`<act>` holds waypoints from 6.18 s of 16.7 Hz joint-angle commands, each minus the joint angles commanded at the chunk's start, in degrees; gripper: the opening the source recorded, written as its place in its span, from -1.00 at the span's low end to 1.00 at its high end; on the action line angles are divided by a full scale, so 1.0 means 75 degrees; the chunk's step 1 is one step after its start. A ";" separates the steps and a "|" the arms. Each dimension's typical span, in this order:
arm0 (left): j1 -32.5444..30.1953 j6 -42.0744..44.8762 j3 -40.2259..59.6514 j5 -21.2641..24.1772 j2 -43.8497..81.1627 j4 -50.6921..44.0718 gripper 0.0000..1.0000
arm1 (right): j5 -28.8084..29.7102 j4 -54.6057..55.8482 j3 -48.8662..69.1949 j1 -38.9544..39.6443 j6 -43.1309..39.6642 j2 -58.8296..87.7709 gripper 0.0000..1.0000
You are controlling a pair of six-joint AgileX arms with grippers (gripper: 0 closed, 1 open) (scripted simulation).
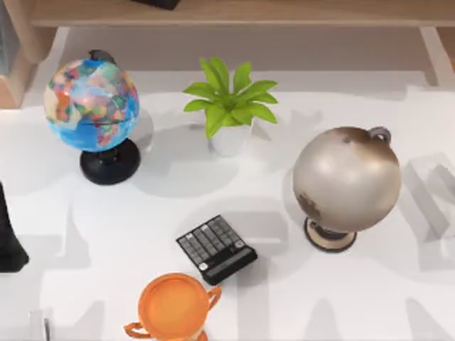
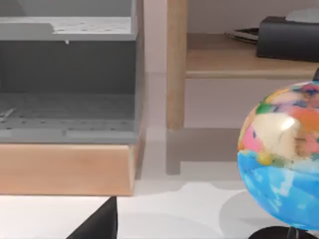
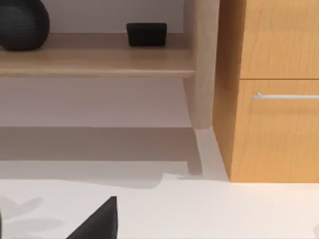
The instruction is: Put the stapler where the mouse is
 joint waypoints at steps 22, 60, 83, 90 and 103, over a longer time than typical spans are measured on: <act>-0.2630 -0.4712 0.4553 -0.0012 0.8677 -0.7624 1.00 | 0.0000 0.0000 0.0000 0.0000 0.0000 0.0000 1.00; -0.2708 -0.4858 0.3588 -0.0019 0.9768 -0.5838 -1.00 | 0.0000 0.0000 0.0000 0.0000 0.0000 0.0000 1.00; -0.1719 -0.3684 0.5792 0.0085 1.0322 -0.7342 -1.00 | 0.0000 0.0000 0.0000 0.0000 0.0000 0.0000 1.00; 0.0552 -0.0550 0.9784 0.0092 1.3291 -0.8107 -1.00 | 0.0000 0.0000 0.0000 0.0000 0.0000 0.0000 1.00; 0.2968 0.3162 1.4470 -0.0220 1.7432 -0.9283 -1.00 | 0.0000 0.0000 0.0000 0.0000 0.0000 0.0000 1.00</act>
